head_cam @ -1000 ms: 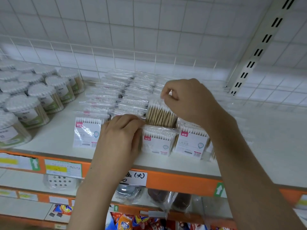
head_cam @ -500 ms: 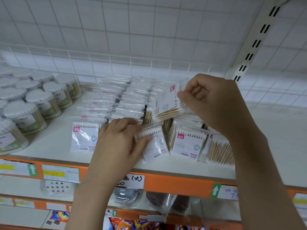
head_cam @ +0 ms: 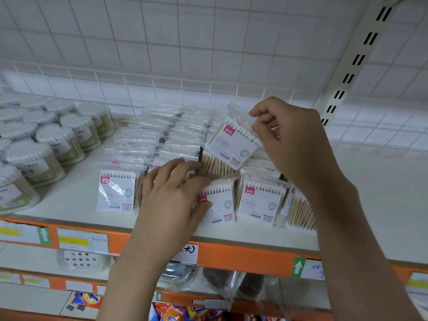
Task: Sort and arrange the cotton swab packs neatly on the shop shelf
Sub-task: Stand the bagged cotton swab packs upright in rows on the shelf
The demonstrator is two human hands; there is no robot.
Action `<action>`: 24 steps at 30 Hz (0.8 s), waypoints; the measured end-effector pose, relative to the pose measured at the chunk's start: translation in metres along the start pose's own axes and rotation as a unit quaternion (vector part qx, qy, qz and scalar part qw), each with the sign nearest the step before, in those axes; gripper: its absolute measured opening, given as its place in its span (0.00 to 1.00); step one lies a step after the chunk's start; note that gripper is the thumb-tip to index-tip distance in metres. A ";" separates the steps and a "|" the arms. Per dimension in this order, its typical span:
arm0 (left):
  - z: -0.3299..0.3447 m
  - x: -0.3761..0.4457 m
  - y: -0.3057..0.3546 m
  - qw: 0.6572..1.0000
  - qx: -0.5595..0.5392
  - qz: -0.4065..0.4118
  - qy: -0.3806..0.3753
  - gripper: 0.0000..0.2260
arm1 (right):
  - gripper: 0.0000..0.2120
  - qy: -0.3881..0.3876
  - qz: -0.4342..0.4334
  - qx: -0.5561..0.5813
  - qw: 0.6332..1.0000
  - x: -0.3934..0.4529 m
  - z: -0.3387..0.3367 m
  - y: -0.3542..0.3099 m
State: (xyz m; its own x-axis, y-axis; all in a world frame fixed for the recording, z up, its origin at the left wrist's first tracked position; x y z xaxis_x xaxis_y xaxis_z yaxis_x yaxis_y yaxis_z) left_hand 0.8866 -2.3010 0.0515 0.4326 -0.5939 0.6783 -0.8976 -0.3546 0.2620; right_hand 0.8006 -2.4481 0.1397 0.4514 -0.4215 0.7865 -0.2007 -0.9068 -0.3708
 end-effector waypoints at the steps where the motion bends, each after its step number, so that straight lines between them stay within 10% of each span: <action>1: -0.001 0.001 0.003 1.000 -0.010 0.008 0.009 0.17 | 0.08 -0.007 -0.002 -0.002 1.000 0.001 0.001 -0.001; 24: 0.004 0.020 -0.013 0.996 -0.076 0.039 -0.009 0.14 | 0.12 -0.240 0.078 0.018 0.967 -0.037 0.063 0.005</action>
State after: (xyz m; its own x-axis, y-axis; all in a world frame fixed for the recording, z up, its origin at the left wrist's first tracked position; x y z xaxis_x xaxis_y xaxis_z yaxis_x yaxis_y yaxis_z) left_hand 0.9073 -2.3110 0.0593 0.3607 -0.6281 0.6895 -0.9307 -0.1935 0.3105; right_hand 0.8373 -2.4362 0.0774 0.7721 -0.4920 0.4023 -0.2727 -0.8283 -0.4895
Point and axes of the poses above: each hand's wrist, its own x-axis towards the middle knuckle, its own z-axis out of the palm, y = z × x, the point moved 6 cm from there along x, towards the middle knuckle, and after that the axes turned 14 degrees about y, right-handed, at the moved point
